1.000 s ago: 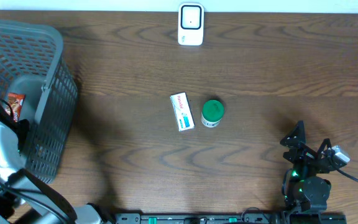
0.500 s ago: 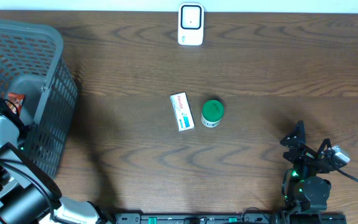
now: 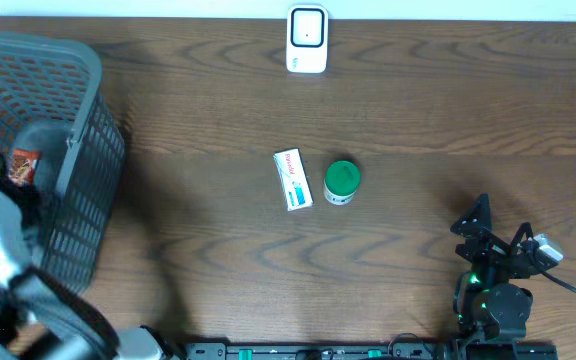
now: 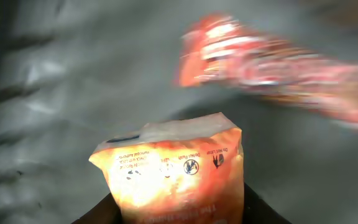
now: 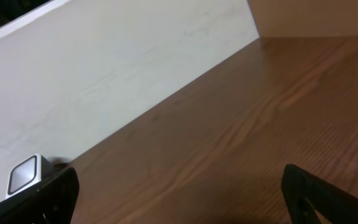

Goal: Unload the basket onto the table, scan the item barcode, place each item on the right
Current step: 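Reach the left gripper into the basket and grasp the small orange box, then place the orange box left of the Panadol box with the left gripper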

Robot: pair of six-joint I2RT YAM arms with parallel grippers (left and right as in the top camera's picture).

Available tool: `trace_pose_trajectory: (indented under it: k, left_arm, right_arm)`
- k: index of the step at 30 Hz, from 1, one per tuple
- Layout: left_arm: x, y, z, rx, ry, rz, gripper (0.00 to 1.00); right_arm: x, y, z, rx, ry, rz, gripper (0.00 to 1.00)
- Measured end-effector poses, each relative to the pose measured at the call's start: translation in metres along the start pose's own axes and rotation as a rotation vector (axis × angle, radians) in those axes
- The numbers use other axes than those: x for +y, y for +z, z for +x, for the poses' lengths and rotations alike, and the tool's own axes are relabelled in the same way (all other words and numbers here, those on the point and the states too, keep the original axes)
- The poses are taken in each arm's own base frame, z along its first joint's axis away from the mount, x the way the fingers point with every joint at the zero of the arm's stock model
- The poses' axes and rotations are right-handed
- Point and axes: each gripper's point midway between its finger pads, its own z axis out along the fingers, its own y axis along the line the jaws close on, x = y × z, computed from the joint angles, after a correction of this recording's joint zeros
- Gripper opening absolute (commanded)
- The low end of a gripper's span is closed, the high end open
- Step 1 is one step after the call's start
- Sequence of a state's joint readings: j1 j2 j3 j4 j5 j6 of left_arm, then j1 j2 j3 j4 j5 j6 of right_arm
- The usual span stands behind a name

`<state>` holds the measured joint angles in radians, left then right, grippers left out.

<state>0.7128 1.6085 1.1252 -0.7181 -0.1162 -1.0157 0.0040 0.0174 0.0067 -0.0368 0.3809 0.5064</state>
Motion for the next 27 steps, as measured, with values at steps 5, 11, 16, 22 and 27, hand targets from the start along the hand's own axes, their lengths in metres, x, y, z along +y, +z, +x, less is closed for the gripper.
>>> trace_pose_trajectory:
  k: [5,11,16,22,27]
  left_arm:
    - [-0.074,-0.141,-0.035,-0.086,-0.029,0.515,0.47]
    - [-0.121,-0.358,0.009,-0.037,0.196,1.323,0.47]
    - [-0.094,-0.409,0.165,0.337,0.656,1.479,0.47]
    - [-0.043,-0.325,0.305,0.503,1.23,1.149,0.47]
    - [-0.015,-0.229,0.335,0.378,1.584,0.761,0.47]
  right_arm:
    - [0.0,0.0,0.0,0.0,0.0,0.0,0.99]
    - [0.0,0.0,0.0,0.0,0.0,0.0,0.99]
    - [0.0,0.0,0.0,0.0,0.0,-0.001,0.99]
    - [0.0,0.0,0.0,0.0,0.0,0.0,0.99]
    - [0.0,0.0,0.0,0.0,0.0,0.0,0.99]
